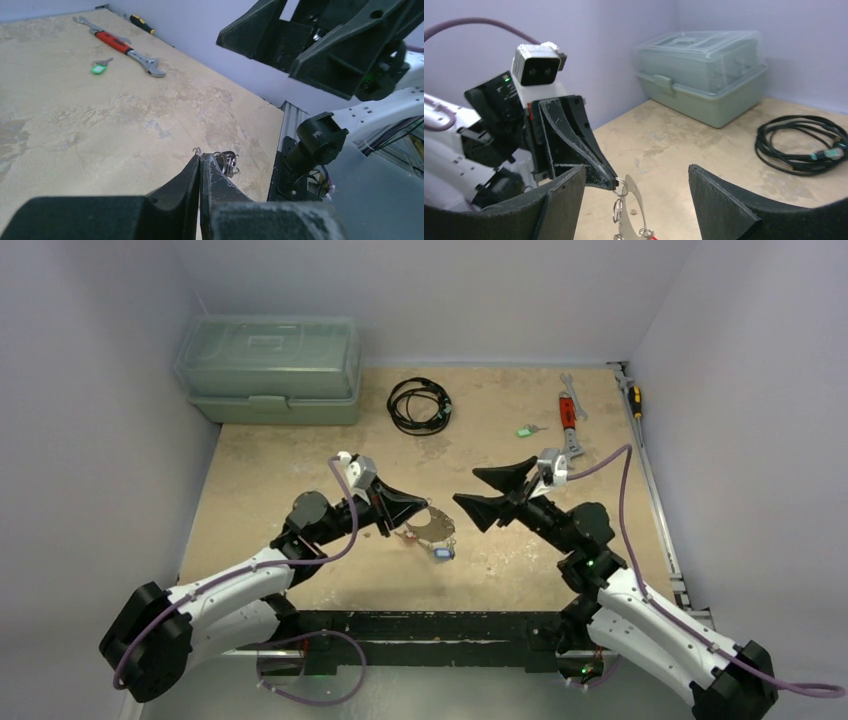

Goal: Put the keys on the keyring

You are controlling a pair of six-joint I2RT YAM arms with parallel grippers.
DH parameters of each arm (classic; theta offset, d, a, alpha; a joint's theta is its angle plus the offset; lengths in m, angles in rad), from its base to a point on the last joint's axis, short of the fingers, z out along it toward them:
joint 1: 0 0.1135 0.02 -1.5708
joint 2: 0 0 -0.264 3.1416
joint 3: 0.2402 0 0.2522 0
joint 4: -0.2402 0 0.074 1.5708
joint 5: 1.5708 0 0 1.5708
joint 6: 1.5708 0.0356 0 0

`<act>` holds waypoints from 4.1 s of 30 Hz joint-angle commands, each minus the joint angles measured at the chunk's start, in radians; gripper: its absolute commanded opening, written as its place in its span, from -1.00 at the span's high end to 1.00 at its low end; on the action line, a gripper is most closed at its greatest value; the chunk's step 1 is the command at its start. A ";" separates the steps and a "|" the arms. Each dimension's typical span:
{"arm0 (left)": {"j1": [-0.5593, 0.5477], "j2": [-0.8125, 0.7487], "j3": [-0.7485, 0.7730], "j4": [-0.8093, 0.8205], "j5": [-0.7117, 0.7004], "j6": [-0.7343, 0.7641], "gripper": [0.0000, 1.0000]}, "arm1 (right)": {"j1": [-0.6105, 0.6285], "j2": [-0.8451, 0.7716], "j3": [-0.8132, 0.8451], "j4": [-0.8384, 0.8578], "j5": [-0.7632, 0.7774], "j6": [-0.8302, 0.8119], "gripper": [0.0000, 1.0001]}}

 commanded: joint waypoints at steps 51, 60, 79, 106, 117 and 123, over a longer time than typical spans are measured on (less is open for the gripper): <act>-0.008 -0.151 -0.144 0.644 0.213 -0.352 1.00 | 0.001 0.375 0.043 0.766 -0.655 0.256 0.58; -0.013 -0.098 -0.143 0.701 0.194 -0.361 1.00 | 0.037 0.390 0.055 0.733 -0.657 0.232 0.50; -0.040 -0.009 -0.133 0.807 0.163 -0.374 1.00 | 0.058 0.417 0.070 0.691 -0.644 0.201 0.45; -0.055 0.038 -0.147 0.863 0.117 -0.365 1.00 | 0.071 0.437 0.070 0.657 -0.624 0.176 1.00; -0.055 -0.200 -0.169 0.468 0.043 -0.218 -0.68 | 0.075 0.287 0.154 0.155 -0.432 -0.059 1.00; -0.056 -0.355 -0.057 -0.034 -0.100 -0.063 -0.70 | 0.088 0.233 0.228 -0.087 -0.262 -0.100 1.00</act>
